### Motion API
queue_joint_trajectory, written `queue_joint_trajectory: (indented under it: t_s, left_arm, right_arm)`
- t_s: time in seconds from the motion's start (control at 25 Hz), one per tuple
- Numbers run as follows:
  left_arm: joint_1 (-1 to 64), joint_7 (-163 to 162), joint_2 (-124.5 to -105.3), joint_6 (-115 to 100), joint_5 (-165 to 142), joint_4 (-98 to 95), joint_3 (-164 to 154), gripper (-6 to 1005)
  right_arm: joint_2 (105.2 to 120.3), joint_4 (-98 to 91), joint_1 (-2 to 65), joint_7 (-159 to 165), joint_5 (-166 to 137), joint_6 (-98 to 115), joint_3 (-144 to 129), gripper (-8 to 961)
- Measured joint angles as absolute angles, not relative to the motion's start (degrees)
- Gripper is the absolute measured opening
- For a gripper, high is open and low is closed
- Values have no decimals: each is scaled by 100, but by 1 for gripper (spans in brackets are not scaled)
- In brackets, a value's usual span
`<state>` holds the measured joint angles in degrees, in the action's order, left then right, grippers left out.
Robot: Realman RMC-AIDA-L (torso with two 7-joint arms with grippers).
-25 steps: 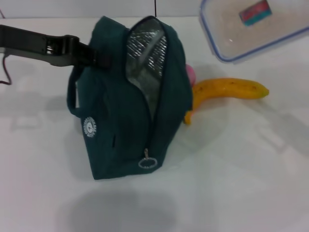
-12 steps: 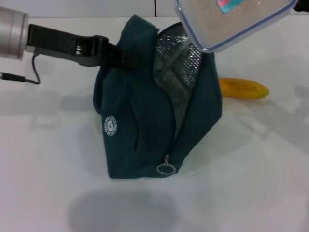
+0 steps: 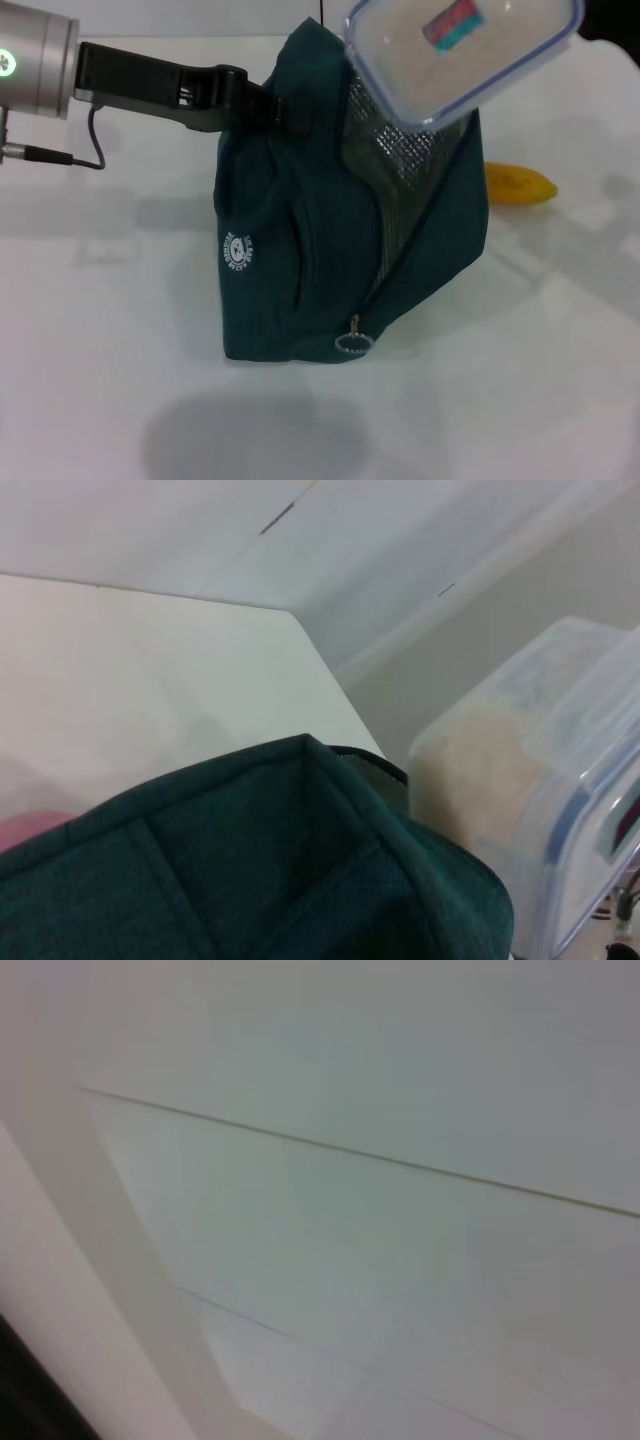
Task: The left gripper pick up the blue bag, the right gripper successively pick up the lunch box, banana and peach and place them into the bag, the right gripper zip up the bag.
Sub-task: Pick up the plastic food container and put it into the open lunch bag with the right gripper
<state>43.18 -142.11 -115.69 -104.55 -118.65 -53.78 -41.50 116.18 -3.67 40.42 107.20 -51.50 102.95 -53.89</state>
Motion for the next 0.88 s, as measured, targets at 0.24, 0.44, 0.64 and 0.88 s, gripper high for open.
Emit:
queue_joint_trajectory:
  t_s: [0.24, 0.44, 0.64, 0.88]
  left_arm:
    - [4296, -14212, -11567, -10448, -11862, -5379, -4101, 40]
    - [4274, -14213, -11566, -10447, -11859, -5379, -4085, 40]
    - [4318, -14200, -11575, -10437, -11839, -5289, -4087, 39]
    - [4324, -14107, -11532, -10326, -11730, -5081, -4111, 39]
  right_arm:
    - [11619, -368, 3980, 10479, -5157, 9931, -5834, 124]
    - [11619, -407, 3962, 10366, -5160, 9692, -6220, 130]
    - [11619, -434, 4045, 10255, -5160, 9363, -6686, 137]
    - [11619, -482, 4369, 10244, -5157, 8884, -7568, 145]
